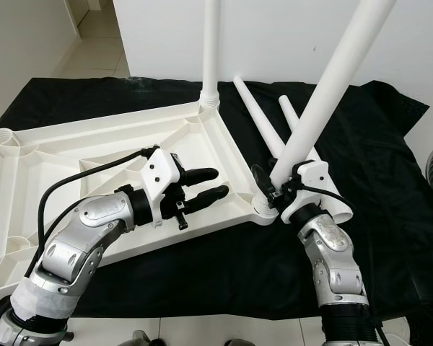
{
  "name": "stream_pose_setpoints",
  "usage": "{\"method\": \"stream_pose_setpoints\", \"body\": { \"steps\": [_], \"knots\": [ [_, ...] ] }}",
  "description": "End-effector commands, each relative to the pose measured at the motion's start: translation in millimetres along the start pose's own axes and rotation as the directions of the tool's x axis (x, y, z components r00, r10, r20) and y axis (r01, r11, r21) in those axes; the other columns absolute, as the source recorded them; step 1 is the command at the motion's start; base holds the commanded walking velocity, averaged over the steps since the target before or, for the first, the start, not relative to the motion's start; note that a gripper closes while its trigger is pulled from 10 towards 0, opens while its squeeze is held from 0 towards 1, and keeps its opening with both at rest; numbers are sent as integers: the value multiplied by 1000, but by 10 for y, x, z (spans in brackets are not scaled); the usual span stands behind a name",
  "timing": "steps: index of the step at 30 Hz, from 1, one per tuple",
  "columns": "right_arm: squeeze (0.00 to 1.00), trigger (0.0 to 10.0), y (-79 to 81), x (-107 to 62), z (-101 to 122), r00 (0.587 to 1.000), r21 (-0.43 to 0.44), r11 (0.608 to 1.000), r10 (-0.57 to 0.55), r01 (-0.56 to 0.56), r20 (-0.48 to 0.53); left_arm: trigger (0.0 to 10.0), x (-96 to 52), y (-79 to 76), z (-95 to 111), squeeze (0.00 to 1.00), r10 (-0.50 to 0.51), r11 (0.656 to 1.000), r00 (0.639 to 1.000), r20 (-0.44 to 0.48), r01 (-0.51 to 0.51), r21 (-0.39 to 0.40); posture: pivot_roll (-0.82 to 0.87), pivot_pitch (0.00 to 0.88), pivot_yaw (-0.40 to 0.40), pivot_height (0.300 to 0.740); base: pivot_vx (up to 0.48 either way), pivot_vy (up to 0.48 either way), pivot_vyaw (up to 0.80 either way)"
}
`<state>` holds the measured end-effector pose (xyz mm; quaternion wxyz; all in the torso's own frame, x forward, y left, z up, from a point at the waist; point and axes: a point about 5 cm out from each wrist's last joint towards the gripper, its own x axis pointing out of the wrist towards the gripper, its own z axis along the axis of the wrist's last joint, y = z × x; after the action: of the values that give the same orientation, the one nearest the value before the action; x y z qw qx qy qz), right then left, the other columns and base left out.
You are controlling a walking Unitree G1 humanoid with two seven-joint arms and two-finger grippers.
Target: Building children table
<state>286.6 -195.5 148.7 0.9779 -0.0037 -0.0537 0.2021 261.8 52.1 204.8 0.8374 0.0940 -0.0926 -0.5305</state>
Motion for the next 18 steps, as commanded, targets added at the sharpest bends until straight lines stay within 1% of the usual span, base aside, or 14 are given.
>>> {"method": "stream_pose_setpoints", "body": {
  "steps": [1,3,4,5,6,7,8,10,14,15,18],
  "knots": [
    [0,10000,-72,-198,-485,965,29,994,-93,103,-247,10000,13,-3,5,0,17,1000,1000,3,-17,3,-114,91,60,740,0,0,0],
    [0,10000,-72,-198,-485,965,29,994,-93,103,-247,10000,13,-3,5,0,17,1000,1000,3,-17,3,-114,91,60,740,0,0,0],
    [0,10000,-54,-182,-445,972,-1,995,-100,102,-213,10000,11,1,5,0,20,1000,1000,2,-20,3,-110,93,57,740,0,0,0],
    [0,10000,-54,-182,-445,972,-1,995,-100,102,-213,10000,11,1,5,0,20,1000,1000,2,-20,3,-110,93,57,740,0,0,0],
    [0,10000,-26,-179,-407,978,-29,994,-111,108,-176,10000,4,9,6,0,27,1000,1000,2,-27,4,-108,96,55,740,0,0,0],
    [0,10000,-26,-179,-407,978,-29,994,-111,108,-176,10000,4,9,6,0,27,1000,1000,2,-27,4,-108,96,55,740,0,0,0],
    [0,10000,-1,-177,-376,981,-43,992,-127,122,-145,10000,-2,15,6,0,33,999,999,2,-33,4,-108,96,55,740,0,0,0],
    [0,10000,13,-178,-359,982,-48,990,-138,133,-128,10000,-6,18,6,0,37,999,999,2,-37,4,-108,96,55,740,0,0,0],
    [0,10000,41,-171,-341,982,-58,988,-149,143,-113,10000,-7,20,7,0,39,999,999,2,-39,4,-109,103,57,740,0,0,0],
    [0,10000,58,-158,-326,982,-72,986,-157,150,-105,10000,-5,21,9,0,39,999,999,3,-39,3,-111,105,60,740,0,0,0],
    [0,10000,60,-124,-309,976,-70,979,-196,189,-100,10000,-1,24,11,0,39,999,999,3,-39,4,-111,107,58,740,0,0,0]
  ]
}}
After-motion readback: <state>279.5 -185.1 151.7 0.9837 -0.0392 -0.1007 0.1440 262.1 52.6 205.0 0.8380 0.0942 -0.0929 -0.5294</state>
